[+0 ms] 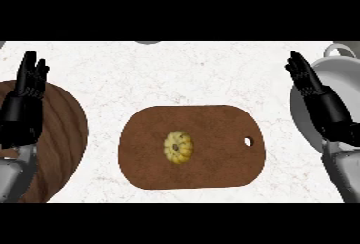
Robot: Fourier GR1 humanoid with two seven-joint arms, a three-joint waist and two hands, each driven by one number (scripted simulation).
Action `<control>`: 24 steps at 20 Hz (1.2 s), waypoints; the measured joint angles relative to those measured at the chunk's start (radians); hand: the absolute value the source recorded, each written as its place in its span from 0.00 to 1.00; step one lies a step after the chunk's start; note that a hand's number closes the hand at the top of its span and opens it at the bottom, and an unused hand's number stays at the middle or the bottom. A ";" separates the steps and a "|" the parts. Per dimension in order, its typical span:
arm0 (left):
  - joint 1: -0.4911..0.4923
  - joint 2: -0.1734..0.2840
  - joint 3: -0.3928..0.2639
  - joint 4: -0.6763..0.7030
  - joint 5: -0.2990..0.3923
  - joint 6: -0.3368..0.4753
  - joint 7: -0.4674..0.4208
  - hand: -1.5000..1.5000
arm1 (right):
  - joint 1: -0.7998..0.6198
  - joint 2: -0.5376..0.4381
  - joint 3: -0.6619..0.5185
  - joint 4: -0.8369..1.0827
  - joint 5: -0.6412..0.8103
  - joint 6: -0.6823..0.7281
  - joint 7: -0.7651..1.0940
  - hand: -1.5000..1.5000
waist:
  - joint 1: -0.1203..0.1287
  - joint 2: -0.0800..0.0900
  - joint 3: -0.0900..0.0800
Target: Pick the squash from the cutting board and place it in the pot
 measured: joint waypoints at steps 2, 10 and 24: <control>-0.009 -0.020 -0.009 0.009 0.010 -0.011 0.003 0.50 | -0.058 0.000 0.054 0.003 0.007 0.053 0.045 1.00 | 0.014 -0.014 0.014; -0.076 -0.106 -0.072 -0.002 0.074 -0.077 0.046 0.50 | -0.435 -0.077 0.279 0.016 0.121 0.368 0.134 0.00 | 0.122 -0.023 0.023; -0.091 -0.136 -0.045 0.026 0.112 -0.099 0.096 0.50 | -0.866 -0.044 0.526 0.253 0.385 0.695 -0.164 0.00 | 0.052 -0.037 0.036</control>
